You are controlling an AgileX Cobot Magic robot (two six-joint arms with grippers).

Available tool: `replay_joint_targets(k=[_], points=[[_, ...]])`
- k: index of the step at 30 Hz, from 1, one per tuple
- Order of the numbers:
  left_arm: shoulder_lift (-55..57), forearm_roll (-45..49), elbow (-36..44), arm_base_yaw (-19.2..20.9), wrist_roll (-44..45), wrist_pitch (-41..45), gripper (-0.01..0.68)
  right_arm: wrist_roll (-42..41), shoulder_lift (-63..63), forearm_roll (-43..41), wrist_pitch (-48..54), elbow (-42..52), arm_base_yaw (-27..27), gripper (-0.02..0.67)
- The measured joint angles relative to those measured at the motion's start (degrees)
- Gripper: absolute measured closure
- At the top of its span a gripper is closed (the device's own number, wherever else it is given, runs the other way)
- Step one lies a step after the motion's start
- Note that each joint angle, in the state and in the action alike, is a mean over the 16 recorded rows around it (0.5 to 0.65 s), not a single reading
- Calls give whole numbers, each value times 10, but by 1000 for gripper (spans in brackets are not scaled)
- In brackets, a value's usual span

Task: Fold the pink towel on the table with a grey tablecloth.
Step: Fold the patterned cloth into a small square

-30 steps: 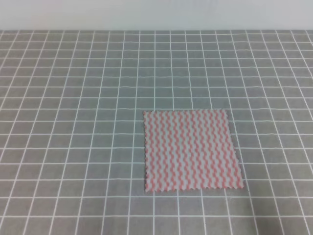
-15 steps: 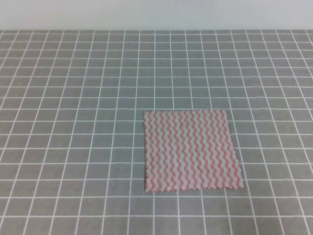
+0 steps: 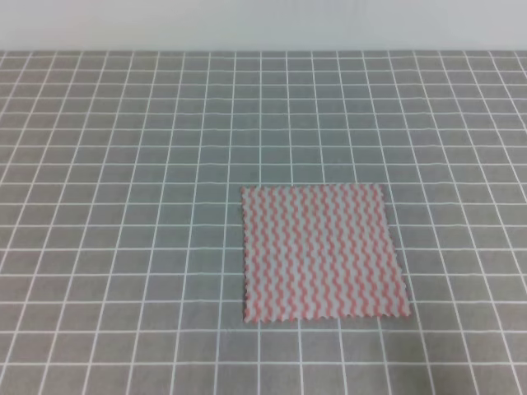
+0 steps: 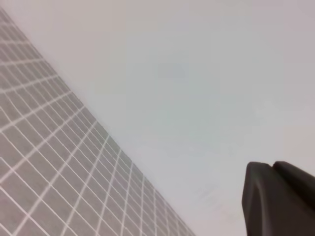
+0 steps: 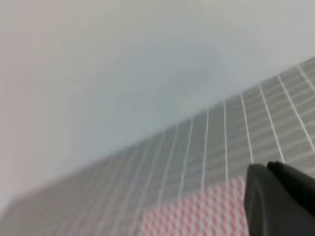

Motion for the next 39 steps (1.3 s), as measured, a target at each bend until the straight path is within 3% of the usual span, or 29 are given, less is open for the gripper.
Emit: replay_joint_targets(k=[8,16,22,26,32,39], points=[[73,4,-56,0,108,74,673,-90,193,-45,66,-97,0,651],[282,5,-195,0,301,215,673,-88,438,-168,170,-251,7,651],[473,-7,-308,-11,431,312,673,17,563,-325,244,-329,50,651],[588,-17,-369,-41,491,347,673,122,618,-447,266,-358,92,651],[711,-21,-431,-119,530,339,673,275,689,-597,288,-392,155,651],[800,-12,-470,-214,539,289,673,375,758,-671,285,-426,188,646]])
